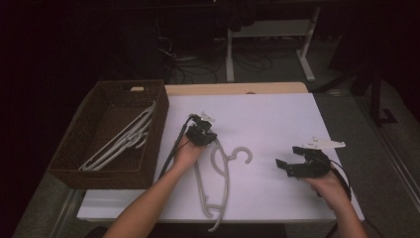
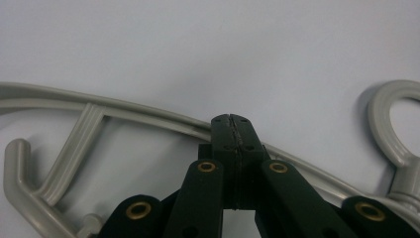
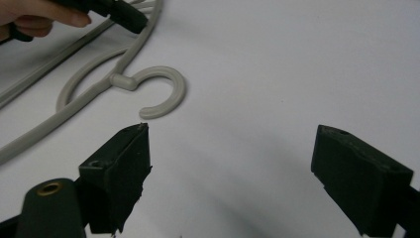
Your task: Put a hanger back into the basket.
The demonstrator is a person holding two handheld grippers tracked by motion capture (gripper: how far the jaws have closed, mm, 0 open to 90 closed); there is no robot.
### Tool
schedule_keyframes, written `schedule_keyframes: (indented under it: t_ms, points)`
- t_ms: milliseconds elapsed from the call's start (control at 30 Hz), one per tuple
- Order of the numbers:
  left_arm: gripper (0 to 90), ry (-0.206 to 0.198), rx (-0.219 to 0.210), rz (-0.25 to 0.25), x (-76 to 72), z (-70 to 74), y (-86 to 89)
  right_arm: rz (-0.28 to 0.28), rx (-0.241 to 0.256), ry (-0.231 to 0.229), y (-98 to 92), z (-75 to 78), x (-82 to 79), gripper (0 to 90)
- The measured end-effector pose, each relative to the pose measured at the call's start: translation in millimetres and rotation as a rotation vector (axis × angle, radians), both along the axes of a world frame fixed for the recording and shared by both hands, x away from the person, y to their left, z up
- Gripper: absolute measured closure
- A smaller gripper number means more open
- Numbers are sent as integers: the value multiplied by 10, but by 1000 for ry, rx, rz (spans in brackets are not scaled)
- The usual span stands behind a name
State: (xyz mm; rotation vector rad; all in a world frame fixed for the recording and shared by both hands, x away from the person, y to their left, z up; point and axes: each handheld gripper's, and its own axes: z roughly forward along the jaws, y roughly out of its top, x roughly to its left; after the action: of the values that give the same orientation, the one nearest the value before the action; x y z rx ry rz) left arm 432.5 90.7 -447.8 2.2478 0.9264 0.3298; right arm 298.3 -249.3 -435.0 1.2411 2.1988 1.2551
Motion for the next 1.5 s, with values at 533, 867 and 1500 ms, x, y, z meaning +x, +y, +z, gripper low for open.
schedule_keyframes:
  t_ms: [533, 867, 1500]
  points:
    - [843, -3, -26, -55, 282, 42, -477, 3, 9, -5, -15, 9, -7, 152]
    - [551, 13, -14, 61, 2, 248, 46, 1, 0, -4, -4, 8, -22, 152]
    - [678, 50, 75, 78, -24, 1, 49, -4, 3, -4, -13, 10, -17, 152]
